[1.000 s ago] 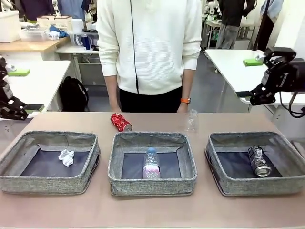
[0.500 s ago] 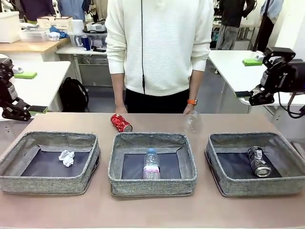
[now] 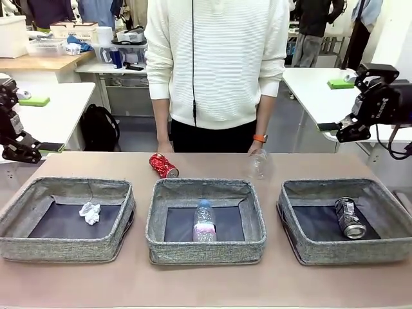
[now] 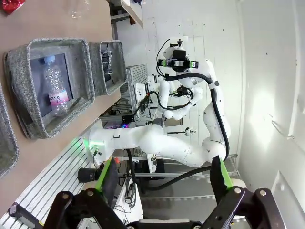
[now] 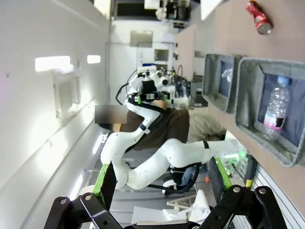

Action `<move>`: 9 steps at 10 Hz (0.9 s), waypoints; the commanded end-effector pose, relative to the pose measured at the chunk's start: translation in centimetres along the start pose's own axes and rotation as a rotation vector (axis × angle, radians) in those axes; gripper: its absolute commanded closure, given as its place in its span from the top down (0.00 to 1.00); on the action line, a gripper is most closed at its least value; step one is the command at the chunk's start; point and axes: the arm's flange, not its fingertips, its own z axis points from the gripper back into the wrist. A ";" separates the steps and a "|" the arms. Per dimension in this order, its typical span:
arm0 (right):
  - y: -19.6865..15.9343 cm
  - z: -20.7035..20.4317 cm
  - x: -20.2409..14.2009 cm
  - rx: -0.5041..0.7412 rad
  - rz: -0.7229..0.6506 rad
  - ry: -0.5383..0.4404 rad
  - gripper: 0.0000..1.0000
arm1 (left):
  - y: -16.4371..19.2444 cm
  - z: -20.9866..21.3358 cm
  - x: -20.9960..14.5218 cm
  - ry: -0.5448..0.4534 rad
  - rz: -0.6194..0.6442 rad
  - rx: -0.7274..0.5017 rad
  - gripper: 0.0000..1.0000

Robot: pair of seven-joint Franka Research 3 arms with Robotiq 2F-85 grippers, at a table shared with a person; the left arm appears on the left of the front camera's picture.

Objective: Sort the waste into the appropriate baskets.
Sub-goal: Pick up the waste item pointed out by the person.

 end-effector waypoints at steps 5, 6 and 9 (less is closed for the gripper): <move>0.1 -0.3 0.1 0.022 0.004 0.000 1.00 | -0.5 -0.1 0.0 -0.006 0.016 -0.011 1.00; 0.1 -0.3 0.1 0.022 0.004 0.000 1.00 | -0.5 -0.1 0.0 -0.006 0.016 -0.011 1.00; 0.1 -0.3 0.1 0.022 0.004 0.000 1.00 | -0.5 -0.1 0.0 -0.006 0.016 -0.011 1.00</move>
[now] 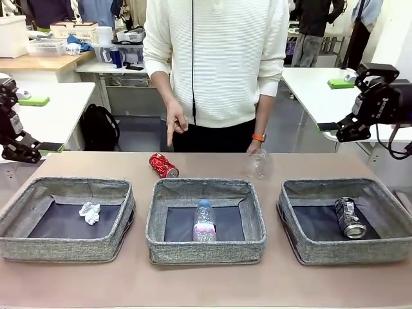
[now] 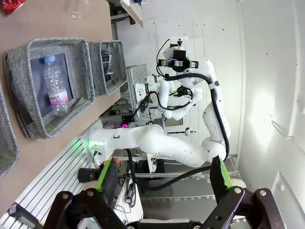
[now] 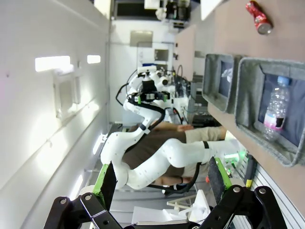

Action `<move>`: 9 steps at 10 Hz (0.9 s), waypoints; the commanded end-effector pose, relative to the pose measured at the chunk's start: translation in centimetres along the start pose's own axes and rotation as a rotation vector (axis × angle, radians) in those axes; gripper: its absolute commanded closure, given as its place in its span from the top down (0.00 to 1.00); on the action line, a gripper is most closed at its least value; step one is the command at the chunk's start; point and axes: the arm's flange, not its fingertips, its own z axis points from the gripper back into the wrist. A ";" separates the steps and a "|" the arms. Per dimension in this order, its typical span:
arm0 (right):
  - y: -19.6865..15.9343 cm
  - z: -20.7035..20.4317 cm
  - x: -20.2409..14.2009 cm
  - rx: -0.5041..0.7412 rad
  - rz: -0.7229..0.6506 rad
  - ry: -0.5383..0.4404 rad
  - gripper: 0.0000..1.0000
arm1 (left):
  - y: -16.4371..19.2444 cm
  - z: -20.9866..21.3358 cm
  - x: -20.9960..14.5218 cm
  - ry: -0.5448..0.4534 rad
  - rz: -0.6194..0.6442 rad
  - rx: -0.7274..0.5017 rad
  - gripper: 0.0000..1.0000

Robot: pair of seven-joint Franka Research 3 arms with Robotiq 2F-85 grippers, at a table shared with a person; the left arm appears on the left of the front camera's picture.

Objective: Sort the waste into the appropriate baskets.
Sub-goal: Pick up the waste item pointed out by the person.

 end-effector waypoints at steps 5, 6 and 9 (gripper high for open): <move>0.1 -0.3 0.1 0.022 0.004 0.000 1.00 | -0.5 -0.1 0.0 -0.006 0.015 -0.011 1.00; 0.1 -0.3 0.1 0.022 0.004 0.000 1.00 | -0.5 -0.1 0.0 -0.006 0.015 -0.011 1.00; 0.1 -0.3 0.1 0.022 0.004 0.000 1.00 | -0.5 -1.2 0.8 -0.006 0.014 0.085 1.00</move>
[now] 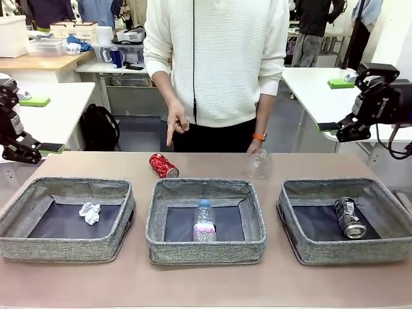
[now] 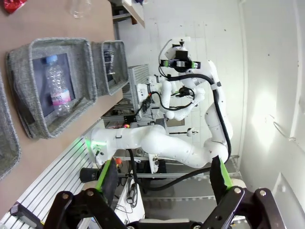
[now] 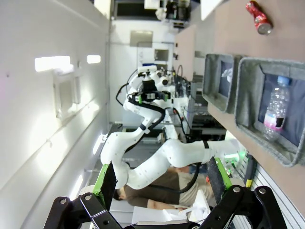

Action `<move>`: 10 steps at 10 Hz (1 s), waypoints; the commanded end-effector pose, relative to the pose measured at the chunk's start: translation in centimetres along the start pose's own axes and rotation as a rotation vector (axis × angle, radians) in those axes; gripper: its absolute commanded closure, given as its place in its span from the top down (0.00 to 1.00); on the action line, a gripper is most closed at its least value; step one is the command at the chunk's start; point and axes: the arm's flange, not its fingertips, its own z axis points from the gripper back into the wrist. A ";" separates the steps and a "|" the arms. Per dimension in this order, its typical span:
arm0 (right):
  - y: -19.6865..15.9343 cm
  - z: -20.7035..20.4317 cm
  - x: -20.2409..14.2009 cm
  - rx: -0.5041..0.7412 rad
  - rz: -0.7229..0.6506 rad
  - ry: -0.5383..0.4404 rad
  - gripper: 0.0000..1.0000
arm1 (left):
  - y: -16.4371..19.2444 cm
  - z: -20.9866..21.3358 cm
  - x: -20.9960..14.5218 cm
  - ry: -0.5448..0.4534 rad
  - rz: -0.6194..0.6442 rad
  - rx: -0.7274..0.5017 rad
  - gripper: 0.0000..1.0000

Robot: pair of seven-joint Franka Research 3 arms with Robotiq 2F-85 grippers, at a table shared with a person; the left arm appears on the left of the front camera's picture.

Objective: Sort the waste into the appropriate baskets.
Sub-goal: Pick up the waste item pointed out by the person.

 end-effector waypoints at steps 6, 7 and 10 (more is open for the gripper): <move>0.1 -0.3 0.1 0.022 0.005 0.000 1.00 | -2.2 -12.5 6.1 -0.046 0.145 0.656 1.00; 0.1 -0.3 0.1 0.022 0.005 0.000 1.00 | -1.9 -14.1 7.1 -0.094 0.204 0.766 1.00; 0.1 -0.3 0.1 0.022 0.005 0.000 1.00 | -2.1 -13.3 5.7 -0.091 0.092 0.657 1.00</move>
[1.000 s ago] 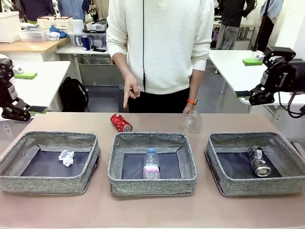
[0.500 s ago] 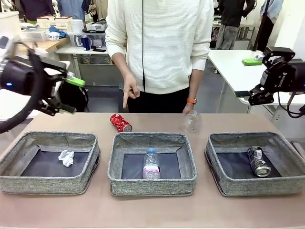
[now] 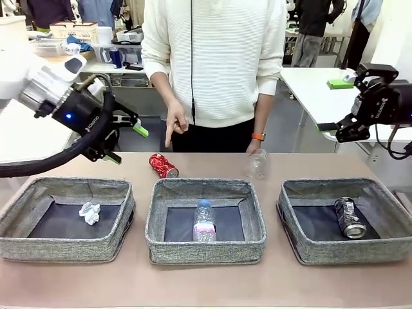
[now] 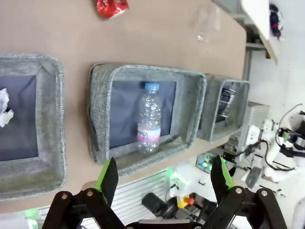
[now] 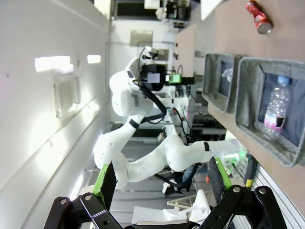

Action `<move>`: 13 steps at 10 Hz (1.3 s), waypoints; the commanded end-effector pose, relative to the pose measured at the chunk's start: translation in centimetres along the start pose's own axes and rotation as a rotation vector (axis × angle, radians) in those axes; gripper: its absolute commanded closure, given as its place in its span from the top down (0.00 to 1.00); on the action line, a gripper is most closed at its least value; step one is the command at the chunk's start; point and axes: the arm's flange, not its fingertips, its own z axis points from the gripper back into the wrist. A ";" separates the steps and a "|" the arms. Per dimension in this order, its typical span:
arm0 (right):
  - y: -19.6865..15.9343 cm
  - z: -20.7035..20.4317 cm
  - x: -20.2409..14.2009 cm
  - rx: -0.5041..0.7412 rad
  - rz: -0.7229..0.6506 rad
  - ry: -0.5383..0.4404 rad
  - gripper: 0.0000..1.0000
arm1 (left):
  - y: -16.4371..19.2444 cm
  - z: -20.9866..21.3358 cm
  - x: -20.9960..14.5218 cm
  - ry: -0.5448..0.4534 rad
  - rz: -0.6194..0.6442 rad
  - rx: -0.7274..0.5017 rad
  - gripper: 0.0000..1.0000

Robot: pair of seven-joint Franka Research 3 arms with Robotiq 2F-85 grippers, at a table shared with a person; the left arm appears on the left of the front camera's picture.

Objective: Sort the waste into the appropriate baskets.
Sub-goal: Pick up the waste item pointed out by the person.

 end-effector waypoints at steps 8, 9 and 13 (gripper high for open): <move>0.2 -0.3 0.1 0.021 0.006 -0.001 1.00 | -5.6 -7.3 8.1 -0.207 0.381 0.473 1.00; 0.2 -0.3 0.1 0.021 0.006 -0.001 1.00 | -6.1 -9.2 9.4 -0.213 0.392 0.540 1.00; 0.2 -0.3 0.1 0.021 0.006 -0.001 1.00 | -7.2 -14.7 13.7 -0.184 0.411 0.698 1.00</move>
